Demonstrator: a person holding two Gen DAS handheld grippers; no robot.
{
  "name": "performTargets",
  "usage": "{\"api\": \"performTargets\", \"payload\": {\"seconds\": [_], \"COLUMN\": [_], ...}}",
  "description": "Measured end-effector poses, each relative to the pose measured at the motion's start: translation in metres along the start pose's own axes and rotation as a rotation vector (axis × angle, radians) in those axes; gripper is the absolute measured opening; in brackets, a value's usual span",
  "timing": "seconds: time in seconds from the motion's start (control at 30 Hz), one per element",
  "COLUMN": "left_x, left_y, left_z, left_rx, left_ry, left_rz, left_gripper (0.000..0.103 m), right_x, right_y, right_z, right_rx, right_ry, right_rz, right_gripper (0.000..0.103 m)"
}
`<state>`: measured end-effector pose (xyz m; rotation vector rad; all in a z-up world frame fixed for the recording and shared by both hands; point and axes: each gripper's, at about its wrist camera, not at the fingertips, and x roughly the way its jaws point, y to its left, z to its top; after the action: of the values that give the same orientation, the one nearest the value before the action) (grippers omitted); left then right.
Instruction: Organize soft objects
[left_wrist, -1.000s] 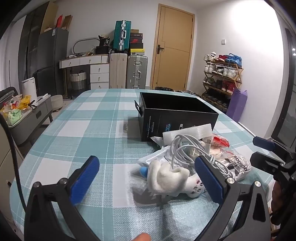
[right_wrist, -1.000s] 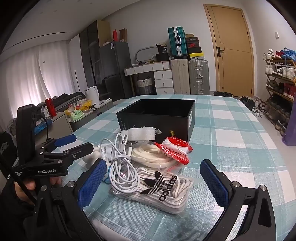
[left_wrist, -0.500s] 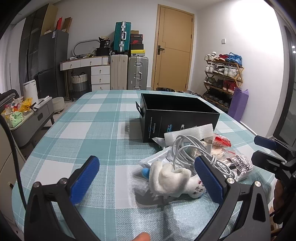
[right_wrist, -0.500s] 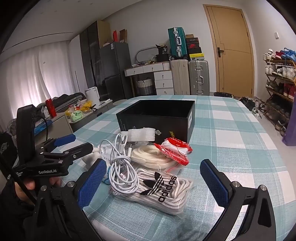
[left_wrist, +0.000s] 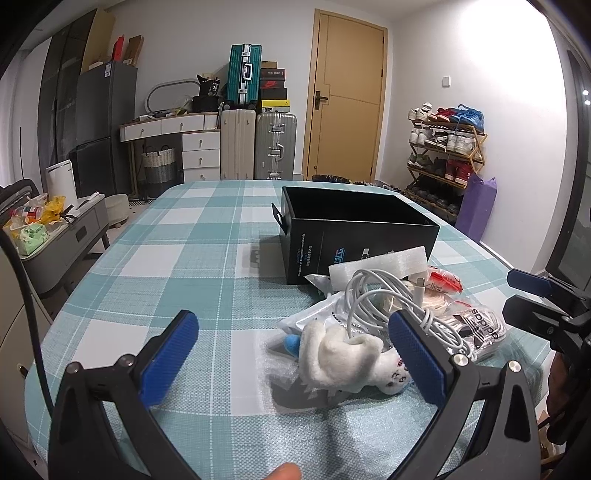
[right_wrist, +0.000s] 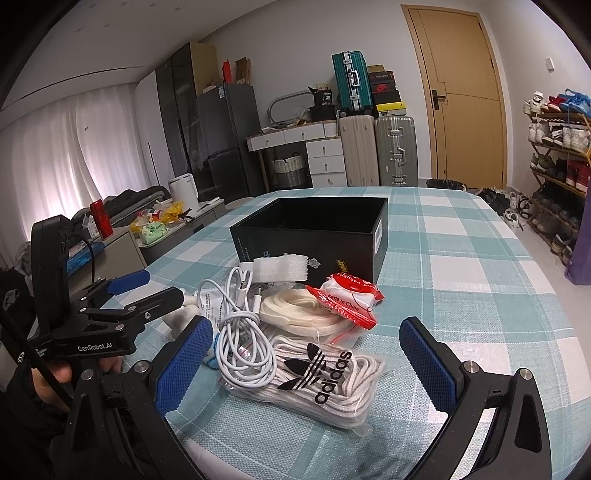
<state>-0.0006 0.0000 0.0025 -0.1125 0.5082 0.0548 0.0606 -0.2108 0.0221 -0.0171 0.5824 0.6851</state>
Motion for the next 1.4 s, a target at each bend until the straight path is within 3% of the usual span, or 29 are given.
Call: {"api": "performTargets", "payload": {"seconds": [1.4], "left_x": [-0.0006], "left_y": [0.006], "left_z": [0.0028], "left_rx": [-0.004], "left_ry": [0.005], "left_rz": [0.031], "left_gripper": [0.103], "right_x": [0.0045], "right_y": [0.0018], "right_z": [0.0016], "right_rx": [-0.018], "right_ry": [0.012], "right_rz": [-0.009], "right_gripper": [0.103]}}
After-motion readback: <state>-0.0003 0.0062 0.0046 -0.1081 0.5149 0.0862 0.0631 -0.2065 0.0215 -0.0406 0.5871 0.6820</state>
